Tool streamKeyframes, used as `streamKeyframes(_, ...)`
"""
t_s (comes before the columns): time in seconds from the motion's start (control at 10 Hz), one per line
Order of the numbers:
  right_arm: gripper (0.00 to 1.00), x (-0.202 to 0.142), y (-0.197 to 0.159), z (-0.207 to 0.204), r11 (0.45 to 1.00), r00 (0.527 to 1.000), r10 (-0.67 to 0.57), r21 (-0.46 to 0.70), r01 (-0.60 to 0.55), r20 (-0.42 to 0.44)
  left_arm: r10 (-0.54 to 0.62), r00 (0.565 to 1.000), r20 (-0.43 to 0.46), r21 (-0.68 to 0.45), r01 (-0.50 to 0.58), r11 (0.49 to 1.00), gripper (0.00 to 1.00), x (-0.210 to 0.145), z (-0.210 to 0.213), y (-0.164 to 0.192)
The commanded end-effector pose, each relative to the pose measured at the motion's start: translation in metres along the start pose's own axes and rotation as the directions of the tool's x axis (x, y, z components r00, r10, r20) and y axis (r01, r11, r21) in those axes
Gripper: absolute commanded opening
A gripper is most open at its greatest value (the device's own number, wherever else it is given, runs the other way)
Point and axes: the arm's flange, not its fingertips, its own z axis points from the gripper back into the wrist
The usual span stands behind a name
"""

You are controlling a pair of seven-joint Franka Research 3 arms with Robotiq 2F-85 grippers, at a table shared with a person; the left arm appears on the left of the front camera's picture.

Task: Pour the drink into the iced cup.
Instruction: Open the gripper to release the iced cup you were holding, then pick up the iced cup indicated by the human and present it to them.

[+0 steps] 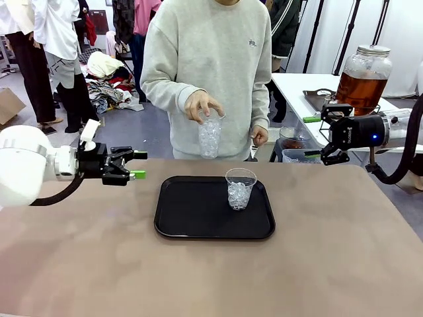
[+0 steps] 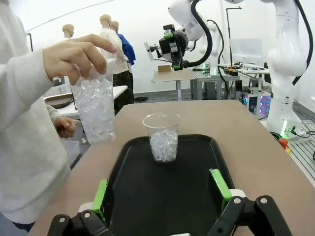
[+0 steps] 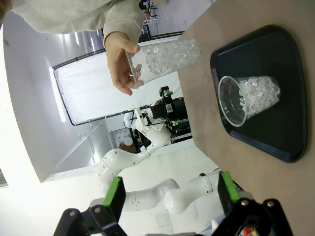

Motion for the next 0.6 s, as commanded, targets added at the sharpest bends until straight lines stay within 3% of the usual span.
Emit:
streamKeyframes(0.0, 1.0, -0.0004, 0.0004, -0.0002, 1.0, 1.0, 0.001, 0.001, -0.001, 0.005, -0.041, 0.999, -0.004, -0.018, 0.041, 0.999, 1.0, 0.0026, 0.0098, -0.0084)
streamKeyframes(0.1, 1.0, -0.0004, 0.0004, -0.0002, 1.0, 1.0, 0.001, 0.001, -0.001, 0.005, 0.0, 1.0, 0.0, 0.0, 0.0, 1.0, 1.0, 0.0, 0.0, 0.0)
streamKeyframes(0.5, 1.0, -0.0004, 0.0004, -0.0002, 1.0, 1.0, 0.001, 0.001, -0.001, 0.005, 0.0, 1.0, 0.0, 0.0, 0.0, 1.0, 1.0, 0.0, 0.0, 0.0)
